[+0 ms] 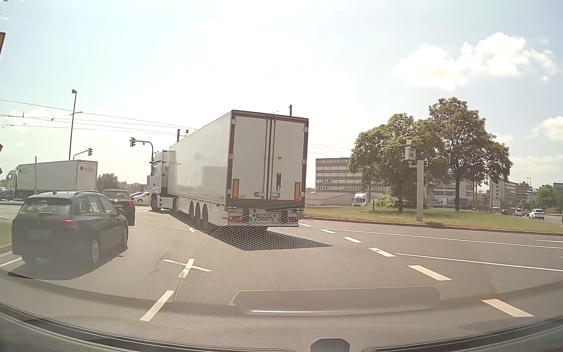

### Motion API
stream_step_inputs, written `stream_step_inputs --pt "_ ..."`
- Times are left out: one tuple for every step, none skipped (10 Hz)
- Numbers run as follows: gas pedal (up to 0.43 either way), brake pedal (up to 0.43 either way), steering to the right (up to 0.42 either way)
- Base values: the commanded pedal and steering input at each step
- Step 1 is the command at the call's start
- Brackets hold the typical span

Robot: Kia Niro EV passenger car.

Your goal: Follow the waypoints while adhering to traffic rules and regulations

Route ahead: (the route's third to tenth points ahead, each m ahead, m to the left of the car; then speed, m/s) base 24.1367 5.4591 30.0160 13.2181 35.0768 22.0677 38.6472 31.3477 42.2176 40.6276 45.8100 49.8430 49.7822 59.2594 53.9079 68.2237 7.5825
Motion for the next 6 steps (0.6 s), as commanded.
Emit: stream_step_inputs --pt "0.02 0.03 -0.051" --pt "0.02 0.03 -0.055" --pt "0.02 0.03 -0.058" --pt "0.008 0.03 -0.059" --pt "0.008 0.03 -0.063" --pt "0.008 0.03 -0.064"
